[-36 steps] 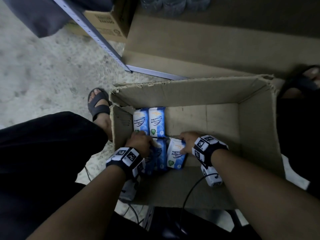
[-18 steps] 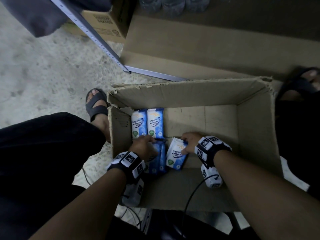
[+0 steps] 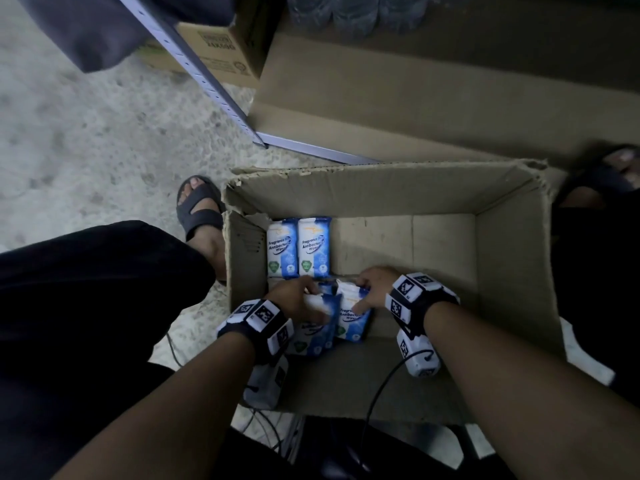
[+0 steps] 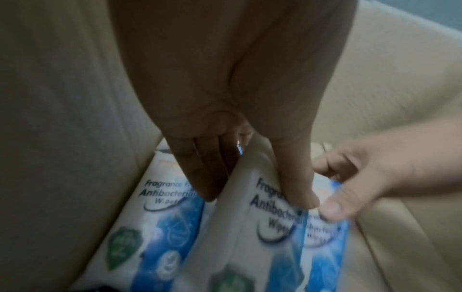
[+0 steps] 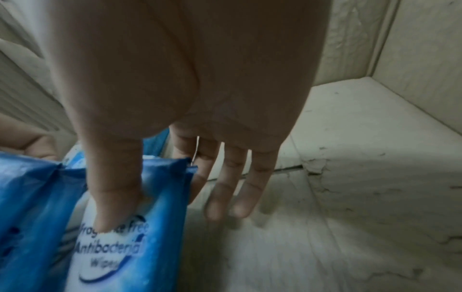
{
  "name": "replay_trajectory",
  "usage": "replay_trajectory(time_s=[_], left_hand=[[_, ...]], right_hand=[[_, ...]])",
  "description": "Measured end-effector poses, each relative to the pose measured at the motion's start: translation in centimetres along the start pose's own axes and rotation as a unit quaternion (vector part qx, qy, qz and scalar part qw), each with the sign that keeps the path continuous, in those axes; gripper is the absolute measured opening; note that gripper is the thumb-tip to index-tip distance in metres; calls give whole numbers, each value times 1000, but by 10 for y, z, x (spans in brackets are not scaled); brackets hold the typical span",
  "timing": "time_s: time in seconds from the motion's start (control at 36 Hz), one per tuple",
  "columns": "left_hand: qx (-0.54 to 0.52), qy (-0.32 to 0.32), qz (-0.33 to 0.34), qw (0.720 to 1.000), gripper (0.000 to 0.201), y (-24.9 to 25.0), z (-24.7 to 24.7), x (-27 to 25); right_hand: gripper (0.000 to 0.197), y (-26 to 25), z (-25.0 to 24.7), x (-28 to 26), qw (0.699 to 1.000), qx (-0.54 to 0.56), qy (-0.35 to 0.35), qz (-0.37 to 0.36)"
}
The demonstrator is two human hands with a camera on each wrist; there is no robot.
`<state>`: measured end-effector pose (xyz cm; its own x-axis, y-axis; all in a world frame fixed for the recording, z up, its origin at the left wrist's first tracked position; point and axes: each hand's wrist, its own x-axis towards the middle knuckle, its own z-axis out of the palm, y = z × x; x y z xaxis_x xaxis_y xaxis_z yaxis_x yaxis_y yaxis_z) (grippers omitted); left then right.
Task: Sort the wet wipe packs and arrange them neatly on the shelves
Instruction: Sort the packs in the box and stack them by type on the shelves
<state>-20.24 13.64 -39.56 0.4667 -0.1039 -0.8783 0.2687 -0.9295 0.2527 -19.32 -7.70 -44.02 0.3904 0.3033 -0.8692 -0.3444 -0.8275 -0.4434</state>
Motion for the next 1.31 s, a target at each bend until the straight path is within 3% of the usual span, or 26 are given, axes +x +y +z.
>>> replay_trajectory(time_s=[0.11,0.22,0.36,0.5,0.72,0.83,1.0,1.17,1.25,1.31], left_hand=[[-65,31,29,997,47,-4,-3,-9],[-122,73,55,988,45,0,-15,-17],[-135,140,135,972,44,21,-46,-36],[-135,195,217,947,43,46,-84,-63],[-109,258,325,903,39,90,-158,-132],[-127,265,375,879,39,110,-193,-174],[-197,270,441,833,39,138,-233,-225],[-338,270,442,786,38,164,-257,-226],[-389,254,434,771,36,188,-269,-222],[-434,247,418,759,46,202,-278,-218]], right_hand=[[63,-5,-3,-8,999,19,25,-10],[37,-10,-19,-26,997,18,63,-32],[51,-24,-52,-59,989,22,136,-53],[32,-45,-83,-97,967,36,226,-112],[43,-93,-129,-181,921,3,340,-188],[34,-118,-149,-235,886,-29,408,-220],[31,-151,-172,-303,820,15,493,-291],[33,-159,-199,-328,744,115,555,-354],[43,-163,-219,-329,724,150,569,-361],[45,-164,-234,-328,715,186,567,-365]])
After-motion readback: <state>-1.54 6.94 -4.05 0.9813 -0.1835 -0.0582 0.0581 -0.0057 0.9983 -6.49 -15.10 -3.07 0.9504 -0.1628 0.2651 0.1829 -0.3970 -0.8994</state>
